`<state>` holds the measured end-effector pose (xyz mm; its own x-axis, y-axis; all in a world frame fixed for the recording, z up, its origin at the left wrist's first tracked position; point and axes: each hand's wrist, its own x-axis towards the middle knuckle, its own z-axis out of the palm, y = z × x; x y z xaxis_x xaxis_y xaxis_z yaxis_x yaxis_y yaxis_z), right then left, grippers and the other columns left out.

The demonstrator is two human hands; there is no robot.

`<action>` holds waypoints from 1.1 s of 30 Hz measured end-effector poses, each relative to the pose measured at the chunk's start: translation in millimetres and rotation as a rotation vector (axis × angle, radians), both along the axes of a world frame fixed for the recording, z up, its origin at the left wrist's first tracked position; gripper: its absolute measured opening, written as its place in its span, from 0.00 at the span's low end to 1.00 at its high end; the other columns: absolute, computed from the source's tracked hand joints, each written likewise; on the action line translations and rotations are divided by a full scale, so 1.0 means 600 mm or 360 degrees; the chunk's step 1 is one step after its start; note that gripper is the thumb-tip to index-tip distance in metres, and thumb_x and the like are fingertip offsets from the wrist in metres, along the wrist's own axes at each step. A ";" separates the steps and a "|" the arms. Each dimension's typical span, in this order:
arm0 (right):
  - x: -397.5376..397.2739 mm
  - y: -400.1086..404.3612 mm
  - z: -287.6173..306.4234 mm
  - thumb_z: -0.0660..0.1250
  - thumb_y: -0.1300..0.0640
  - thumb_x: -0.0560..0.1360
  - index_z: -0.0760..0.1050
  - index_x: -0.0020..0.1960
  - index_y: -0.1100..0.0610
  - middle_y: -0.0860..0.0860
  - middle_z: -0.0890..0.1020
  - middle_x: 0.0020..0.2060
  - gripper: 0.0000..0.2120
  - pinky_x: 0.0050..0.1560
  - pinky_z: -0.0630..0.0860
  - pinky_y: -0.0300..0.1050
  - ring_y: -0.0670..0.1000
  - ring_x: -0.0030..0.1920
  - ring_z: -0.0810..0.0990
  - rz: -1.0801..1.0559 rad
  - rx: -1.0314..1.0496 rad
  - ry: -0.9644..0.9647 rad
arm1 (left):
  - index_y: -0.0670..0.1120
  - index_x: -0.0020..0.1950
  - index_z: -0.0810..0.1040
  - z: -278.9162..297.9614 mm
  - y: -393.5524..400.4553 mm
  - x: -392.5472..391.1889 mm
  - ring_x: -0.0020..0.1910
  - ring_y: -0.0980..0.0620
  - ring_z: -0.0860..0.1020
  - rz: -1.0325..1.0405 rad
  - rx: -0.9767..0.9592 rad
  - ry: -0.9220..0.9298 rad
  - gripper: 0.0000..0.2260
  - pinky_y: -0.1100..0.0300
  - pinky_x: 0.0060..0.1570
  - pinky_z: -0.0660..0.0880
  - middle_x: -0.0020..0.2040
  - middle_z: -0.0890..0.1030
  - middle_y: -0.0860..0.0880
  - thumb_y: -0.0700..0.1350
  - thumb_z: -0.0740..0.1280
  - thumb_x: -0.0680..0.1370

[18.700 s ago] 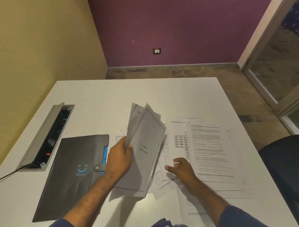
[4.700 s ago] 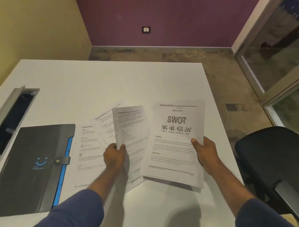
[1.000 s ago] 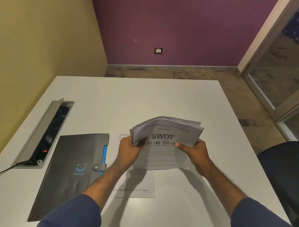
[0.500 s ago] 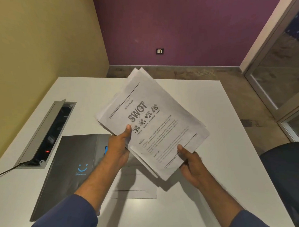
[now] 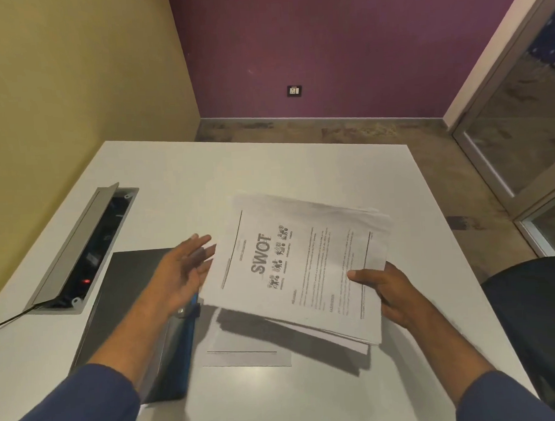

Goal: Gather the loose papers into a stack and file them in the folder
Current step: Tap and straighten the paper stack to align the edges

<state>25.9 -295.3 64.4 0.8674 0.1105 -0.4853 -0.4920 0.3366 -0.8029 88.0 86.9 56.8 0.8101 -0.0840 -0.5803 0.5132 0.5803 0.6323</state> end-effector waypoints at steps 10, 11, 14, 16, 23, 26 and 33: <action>0.015 0.012 0.018 0.71 0.71 0.70 0.77 0.63 0.62 0.58 0.85 0.55 0.22 0.53 0.82 0.50 0.56 0.54 0.85 0.0137 -0.0380 -0.0171 | 0.44 0.58 0.81 -0.006 -0.063 0.002 0.53 0.52 0.85 -0.0487 0.0709 -0.0302 0.12 0.59 0.56 0.80 0.54 0.87 0.48 0.41 0.73 0.76; 0.014 0.018 0.019 0.72 0.70 0.70 0.78 0.62 0.62 0.57 0.85 0.53 0.21 0.50 0.82 0.46 0.53 0.51 0.86 0.0067 -0.0513 -0.0227 | 0.44 0.59 0.82 -0.008 -0.070 -0.004 0.53 0.51 0.85 -0.0407 0.0813 -0.0336 0.12 0.56 0.57 0.79 0.53 0.87 0.48 0.42 0.73 0.76; 0.009 0.040 0.015 0.72 0.67 0.71 0.81 0.55 0.60 0.51 0.86 0.45 0.13 0.38 0.79 0.33 0.41 0.40 0.85 -0.0227 -0.0839 -0.0462 | 0.44 0.58 0.83 -0.013 -0.094 -0.023 0.53 0.49 0.84 -0.0175 0.0831 -0.0480 0.12 0.53 0.56 0.78 0.53 0.87 0.48 0.41 0.73 0.75; 0.000 0.053 0.007 0.73 0.66 0.72 0.82 0.48 0.54 0.49 0.87 0.43 0.09 0.39 0.78 0.32 0.41 0.40 0.84 -0.0427 -0.0841 -0.0608 | 0.45 0.55 0.84 -0.009 -0.103 -0.033 0.54 0.49 0.84 -0.0060 0.0713 -0.0627 0.10 0.54 0.56 0.79 0.54 0.87 0.46 0.37 0.73 0.75; -0.046 0.057 -0.052 0.74 0.72 0.68 0.80 0.58 0.53 0.44 0.86 0.50 0.23 0.48 0.76 0.28 0.39 0.50 0.83 -0.0429 -0.0827 -0.0624 | 0.53 0.53 0.86 -0.044 -0.111 -0.062 0.52 0.55 0.85 -0.0274 0.0881 -0.0605 0.17 0.62 0.50 0.79 0.52 0.87 0.51 0.43 0.81 0.66; -0.047 0.056 -0.071 0.70 0.72 0.71 0.80 0.56 0.53 0.45 0.84 0.48 0.20 0.46 0.75 0.26 0.48 0.50 0.83 -0.0451 -0.0949 -0.0549 | 0.56 0.50 0.85 -0.051 -0.128 -0.062 0.46 0.57 0.85 -0.0275 0.0952 -0.0557 0.11 0.68 0.40 0.79 0.47 0.88 0.55 0.43 0.78 0.71; -0.035 0.064 -0.064 0.67 0.68 0.75 0.81 0.51 0.53 0.38 0.83 0.42 0.13 0.43 0.73 0.24 0.31 0.42 0.80 -0.0465 -0.1140 -0.0633 | 0.49 0.53 0.86 -0.050 -0.126 -0.060 0.44 0.57 0.86 -0.0176 0.1020 -0.0600 0.08 0.68 0.39 0.78 0.45 0.88 0.53 0.42 0.74 0.75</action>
<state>5.1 -256.9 25.8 0.9333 -0.3590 -0.0076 -0.1027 -0.2466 -0.9637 52.3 11.4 27.1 0.9701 0.0845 -0.2276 0.2287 -0.0033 0.9735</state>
